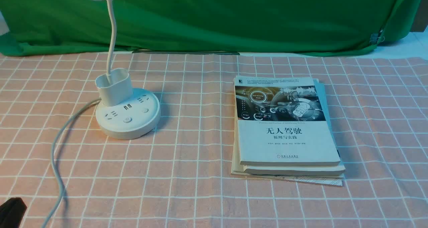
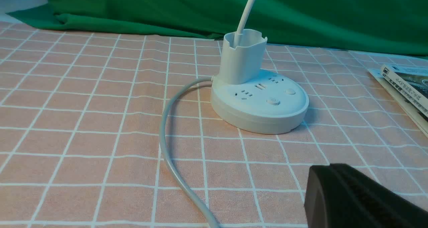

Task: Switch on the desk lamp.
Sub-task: Use the left arm to press the button switch on the lamp holder

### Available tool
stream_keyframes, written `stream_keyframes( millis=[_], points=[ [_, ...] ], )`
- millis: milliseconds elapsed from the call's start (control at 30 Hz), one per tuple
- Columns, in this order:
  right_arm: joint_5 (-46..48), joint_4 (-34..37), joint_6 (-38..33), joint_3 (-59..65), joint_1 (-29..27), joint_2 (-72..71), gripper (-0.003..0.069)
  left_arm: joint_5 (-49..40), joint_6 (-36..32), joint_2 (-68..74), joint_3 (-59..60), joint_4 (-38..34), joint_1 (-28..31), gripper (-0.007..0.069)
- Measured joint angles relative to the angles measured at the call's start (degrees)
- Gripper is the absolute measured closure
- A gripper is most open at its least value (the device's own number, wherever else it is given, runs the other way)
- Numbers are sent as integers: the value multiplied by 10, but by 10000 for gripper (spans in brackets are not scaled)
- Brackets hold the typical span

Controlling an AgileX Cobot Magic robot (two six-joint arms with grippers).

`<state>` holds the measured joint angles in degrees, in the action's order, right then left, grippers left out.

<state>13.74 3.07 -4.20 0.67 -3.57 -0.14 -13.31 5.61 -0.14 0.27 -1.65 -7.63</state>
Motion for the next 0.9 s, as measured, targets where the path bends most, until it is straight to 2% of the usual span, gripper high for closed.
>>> stream_keyframes(
  millis=[900],
  points=[
    [0,0,0,0,0,0,418,0,-19,0,0,17,0,622]
  ],
)
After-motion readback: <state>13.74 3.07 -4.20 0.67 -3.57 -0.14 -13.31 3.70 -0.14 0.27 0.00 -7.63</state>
